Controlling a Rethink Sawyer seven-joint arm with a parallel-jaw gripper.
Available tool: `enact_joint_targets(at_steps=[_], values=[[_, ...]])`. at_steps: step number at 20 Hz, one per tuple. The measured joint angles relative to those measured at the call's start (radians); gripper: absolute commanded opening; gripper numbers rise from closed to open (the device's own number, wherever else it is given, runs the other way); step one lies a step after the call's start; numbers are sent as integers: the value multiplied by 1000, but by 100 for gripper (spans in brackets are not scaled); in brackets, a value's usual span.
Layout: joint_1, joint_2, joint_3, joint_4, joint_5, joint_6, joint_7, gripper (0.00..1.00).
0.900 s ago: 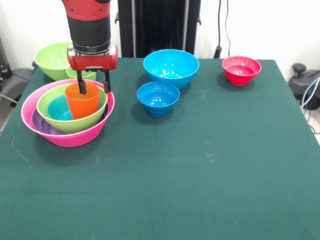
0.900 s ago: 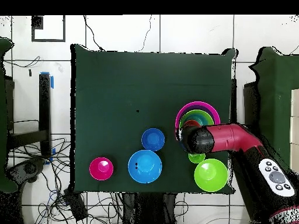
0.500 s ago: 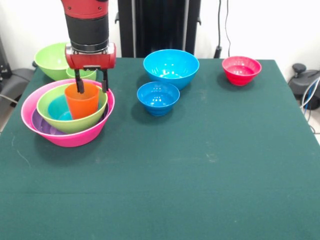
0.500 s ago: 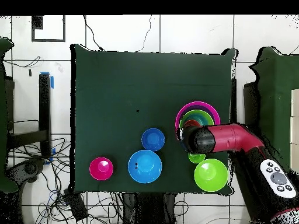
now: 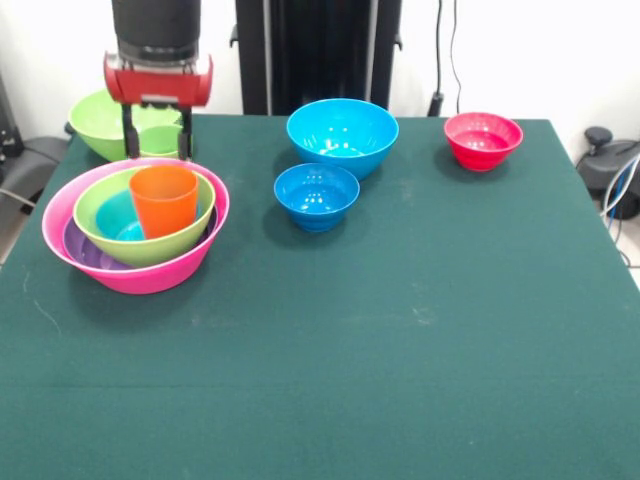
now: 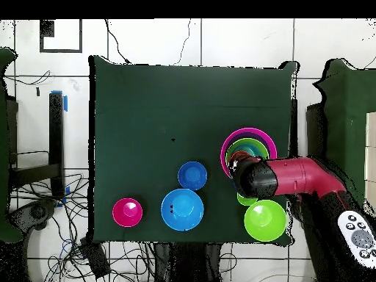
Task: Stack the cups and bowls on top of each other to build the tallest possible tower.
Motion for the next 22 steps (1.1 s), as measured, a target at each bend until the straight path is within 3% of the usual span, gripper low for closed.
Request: enact_joint_targets(at_steps=[11,22], values=[[33,-185,-26,121,65,0,0,100],[126,-216,-73,203,115,0,1,100]])
